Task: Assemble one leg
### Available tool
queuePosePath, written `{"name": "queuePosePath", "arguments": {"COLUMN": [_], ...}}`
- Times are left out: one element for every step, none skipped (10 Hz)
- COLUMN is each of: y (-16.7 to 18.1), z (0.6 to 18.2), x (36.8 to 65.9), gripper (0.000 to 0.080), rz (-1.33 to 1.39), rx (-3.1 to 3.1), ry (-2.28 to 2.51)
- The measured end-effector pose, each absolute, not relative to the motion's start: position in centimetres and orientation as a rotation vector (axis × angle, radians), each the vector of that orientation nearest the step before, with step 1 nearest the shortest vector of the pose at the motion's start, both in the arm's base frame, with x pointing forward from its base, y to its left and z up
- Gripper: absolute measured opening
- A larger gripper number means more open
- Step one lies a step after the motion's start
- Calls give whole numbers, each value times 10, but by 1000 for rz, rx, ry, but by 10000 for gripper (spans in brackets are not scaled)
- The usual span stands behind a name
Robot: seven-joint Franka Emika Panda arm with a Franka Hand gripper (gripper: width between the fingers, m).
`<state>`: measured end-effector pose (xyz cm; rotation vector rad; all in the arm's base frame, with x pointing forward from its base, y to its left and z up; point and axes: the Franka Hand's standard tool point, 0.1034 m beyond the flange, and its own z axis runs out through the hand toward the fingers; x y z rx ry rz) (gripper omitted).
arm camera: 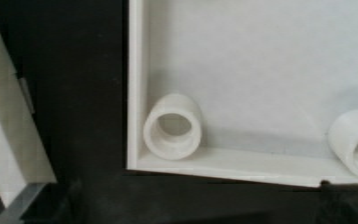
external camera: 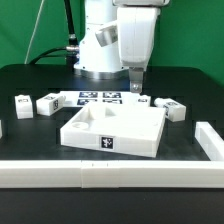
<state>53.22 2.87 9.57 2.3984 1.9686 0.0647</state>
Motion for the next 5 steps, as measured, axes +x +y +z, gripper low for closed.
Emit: {"name": "queuePosePath", "arguments": {"y": [25,24,24,23,23], "z": [86,78,71,66,65], "x": [509,491,481,475,475], "gripper": [649,649,649,649,649], "rz": [49,31,9,-7,-8], "rx": [2410,2419,2430,2439,2440], "ry": [1970,1976,1981,1983,1984]}}
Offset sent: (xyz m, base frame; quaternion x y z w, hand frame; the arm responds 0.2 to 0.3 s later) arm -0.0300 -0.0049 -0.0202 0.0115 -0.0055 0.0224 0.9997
